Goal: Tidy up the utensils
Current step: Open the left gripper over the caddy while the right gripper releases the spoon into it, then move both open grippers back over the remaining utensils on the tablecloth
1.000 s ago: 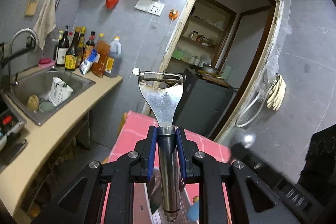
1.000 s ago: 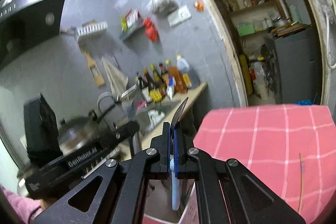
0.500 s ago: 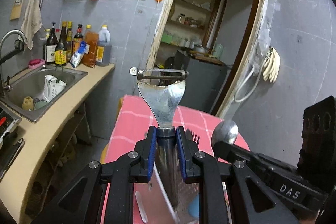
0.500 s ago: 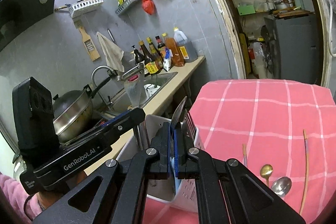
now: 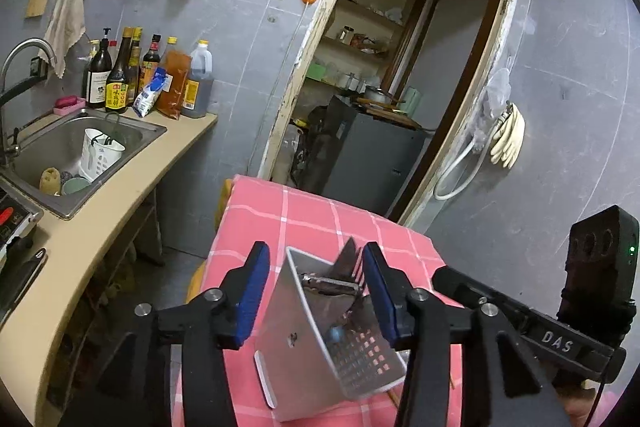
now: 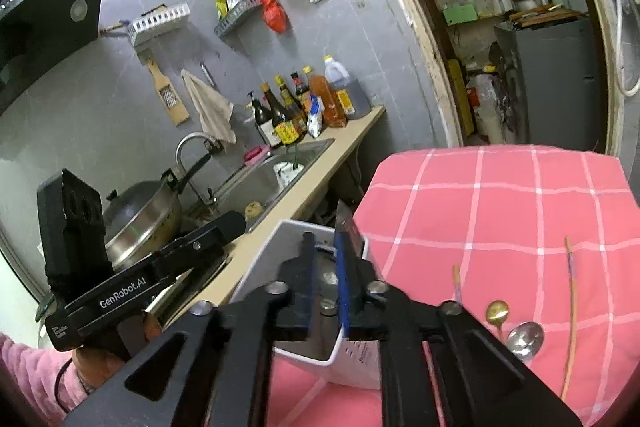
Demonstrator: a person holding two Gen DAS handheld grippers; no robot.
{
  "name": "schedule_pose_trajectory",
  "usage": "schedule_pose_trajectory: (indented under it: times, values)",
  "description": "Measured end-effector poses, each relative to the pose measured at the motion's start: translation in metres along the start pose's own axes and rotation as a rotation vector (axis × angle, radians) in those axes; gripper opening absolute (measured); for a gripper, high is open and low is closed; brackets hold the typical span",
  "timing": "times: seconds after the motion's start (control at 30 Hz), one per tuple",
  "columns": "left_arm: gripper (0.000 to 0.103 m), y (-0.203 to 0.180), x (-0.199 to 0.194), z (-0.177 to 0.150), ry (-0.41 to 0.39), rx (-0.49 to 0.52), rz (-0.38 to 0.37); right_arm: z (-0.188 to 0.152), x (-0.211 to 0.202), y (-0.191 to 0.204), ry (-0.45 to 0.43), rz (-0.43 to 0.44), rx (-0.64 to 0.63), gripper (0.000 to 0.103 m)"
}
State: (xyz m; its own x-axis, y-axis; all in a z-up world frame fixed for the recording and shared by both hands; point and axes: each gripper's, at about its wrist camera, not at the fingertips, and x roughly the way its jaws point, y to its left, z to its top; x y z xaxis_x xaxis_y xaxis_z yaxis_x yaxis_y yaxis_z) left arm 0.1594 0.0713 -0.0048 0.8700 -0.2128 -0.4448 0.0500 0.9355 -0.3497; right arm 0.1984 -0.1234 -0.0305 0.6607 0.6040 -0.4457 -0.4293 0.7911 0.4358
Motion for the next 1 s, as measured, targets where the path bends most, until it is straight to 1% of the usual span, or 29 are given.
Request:
schedule_pose_trajectory:
  times: [0.03, 0.07, 0.1, 0.13, 0.17, 0.2, 0.23, 0.27, 0.3, 0.33, 0.4, 0.47, 0.53, 0.67, 0.73, 0.87, 1.0]
  values:
    - [0.060, -0.002, -0.001, 0.000, -0.005, 0.002, 0.002, 0.002, -0.006, 0.000, -0.019, -0.010, 0.003, 0.036]
    - [0.063, -0.003, -0.004, 0.000, -0.012, 0.001, 0.001, 0.003, -0.012, -0.001, -0.036, -0.019, 0.007, 0.042]
    - [0.068, -0.007, -0.007, 0.001, -0.020, 0.000, -0.007, 0.004, -0.019, -0.003, -0.056, -0.036, 0.010, 0.050]
    - [0.074, -0.010, -0.008, 0.001, -0.024, 0.003, -0.008, 0.004, -0.028, -0.006, -0.074, -0.056, 0.012, 0.054]
    - [0.076, -0.015, -0.010, 0.001, -0.029, 0.010, -0.005, 0.004, -0.036, -0.010, -0.087, -0.078, 0.015, 0.056]
    - [0.079, -0.019, -0.012, 0.000, -0.033, 0.015, -0.006, 0.004, -0.043, -0.015, -0.098, -0.103, 0.017, 0.062]
    - [0.083, -0.024, -0.013, -0.001, -0.036, 0.022, -0.011, 0.002, -0.055, -0.022, -0.112, -0.143, 0.019, 0.070]
    - [0.087, -0.031, -0.015, -0.002, -0.036, 0.032, -0.017, 0.001, -0.063, -0.028, -0.120, -0.169, 0.019, 0.074]
    - [0.093, -0.036, -0.016, -0.002, -0.038, 0.038, -0.020, -0.001, -0.071, -0.035, -0.124, -0.196, 0.020, 0.079]
    - [0.095, -0.043, -0.017, -0.004, -0.042, 0.048, -0.028, -0.005, -0.081, -0.045, -0.121, -0.234, 0.022, 0.084]
    - [0.096, -0.059, -0.017, -0.008, -0.036, 0.079, -0.058, -0.011, -0.095, -0.063, -0.100, -0.281, 0.035, 0.089]
    - [0.096, -0.073, -0.013, -0.012, -0.017, 0.103, -0.079, -0.015, -0.107, -0.079, -0.076, -0.312, 0.053, 0.089]
    - [0.096, -0.091, -0.006, -0.019, 0.019, 0.131, -0.112, -0.021, -0.115, -0.097, -0.037, -0.333, 0.076, 0.089]
    - [0.096, -0.120, 0.012, -0.033, 0.089, 0.165, -0.152, -0.035, -0.125, -0.127, 0.016, -0.332, 0.136, 0.089]
    - [0.096, -0.130, 0.022, -0.040, 0.122, 0.175, -0.160, -0.042, -0.126, -0.141, 0.043, -0.333, 0.160, 0.089]
    - [0.096, -0.148, 0.044, -0.051, 0.193, 0.182, -0.158, -0.055, -0.127, -0.164, 0.092, -0.330, 0.191, 0.089]
    - [0.096, -0.161, 0.069, -0.065, 0.275, 0.200, -0.099, -0.071, -0.118, -0.184, 0.145, -0.304, 0.232, 0.089]
